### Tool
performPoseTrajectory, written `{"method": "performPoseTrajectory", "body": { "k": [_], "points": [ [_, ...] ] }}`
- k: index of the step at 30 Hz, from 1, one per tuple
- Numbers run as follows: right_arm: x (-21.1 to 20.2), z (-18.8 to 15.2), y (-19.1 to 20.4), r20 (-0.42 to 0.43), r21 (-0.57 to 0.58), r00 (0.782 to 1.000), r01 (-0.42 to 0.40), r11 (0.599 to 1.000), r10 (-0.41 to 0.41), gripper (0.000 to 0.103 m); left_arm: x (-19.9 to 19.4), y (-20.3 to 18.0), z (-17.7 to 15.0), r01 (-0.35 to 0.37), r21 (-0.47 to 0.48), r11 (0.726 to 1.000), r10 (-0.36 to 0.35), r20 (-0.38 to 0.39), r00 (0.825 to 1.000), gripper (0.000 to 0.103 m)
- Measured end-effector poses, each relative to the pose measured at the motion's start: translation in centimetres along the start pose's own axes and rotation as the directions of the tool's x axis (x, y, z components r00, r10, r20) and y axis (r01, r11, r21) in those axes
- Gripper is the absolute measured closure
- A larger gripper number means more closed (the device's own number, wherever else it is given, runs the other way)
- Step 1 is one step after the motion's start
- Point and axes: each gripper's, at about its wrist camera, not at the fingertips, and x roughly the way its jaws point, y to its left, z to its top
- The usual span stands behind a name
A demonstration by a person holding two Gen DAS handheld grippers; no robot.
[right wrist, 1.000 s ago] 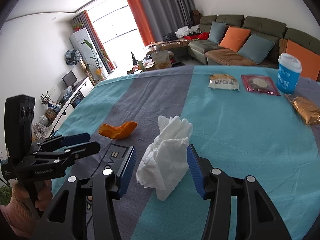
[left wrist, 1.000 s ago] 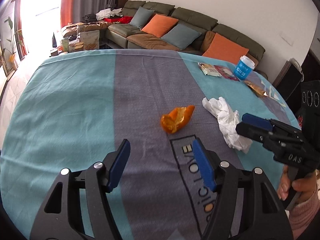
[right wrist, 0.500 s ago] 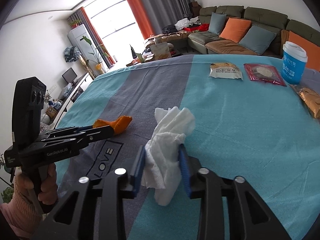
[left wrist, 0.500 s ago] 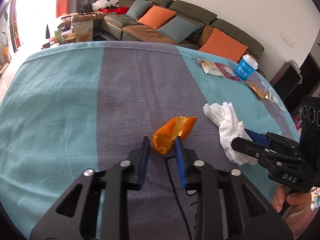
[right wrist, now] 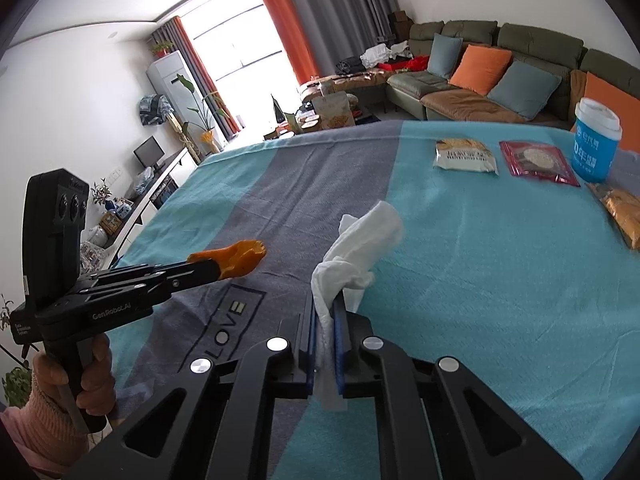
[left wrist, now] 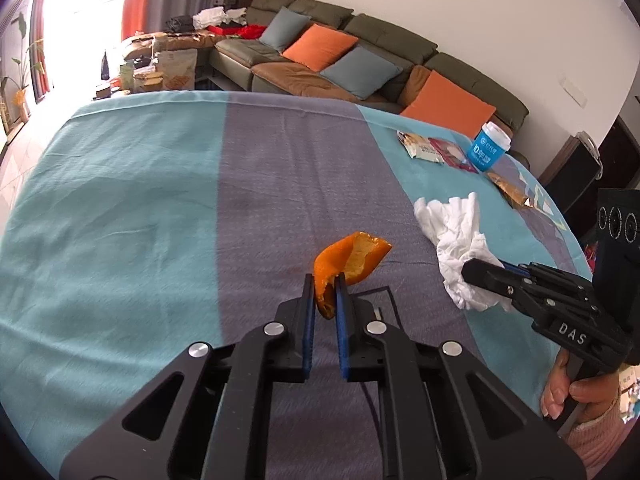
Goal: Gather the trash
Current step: 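Carry the tissue and orange peel with both tools over the teal bin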
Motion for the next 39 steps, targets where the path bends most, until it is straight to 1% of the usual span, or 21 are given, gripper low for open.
{"method": "performPoseTrajectory", "body": {
  "k": [7,18,27,39],
  "points": [
    [-0.7,0.7,1.5,0.033,-0.032,0.998,-0.045,0.998,0.046,0.097,-3.5,1.6,-1.2,-0.017,-0.040,0.999,0.019,0.047,0.999,0.093],
    [-0.1,1.5,5.2,0.040,-0.094,0.990,-0.133,0.987,0.137,0.097,-9.5,4.0,-3.1,-0.101,-0.092,0.991,0.112,0.124,0.986,0.093],
    [0.7,1.6,7.8,0.023,-0.133,0.980,-0.194,0.972,0.199,0.097,-13.0,6.1,-4.5,-0.155,-0.150,0.976,0.178,0.151,0.972,0.093],
    [1.6,1.6,11.6,-0.019,-0.192,0.963,-0.266,0.945,0.267,0.097,-16.0,8.8,-6.6,-0.188,-0.233,0.954,0.229,0.165,0.959,0.093]
  ]
}}
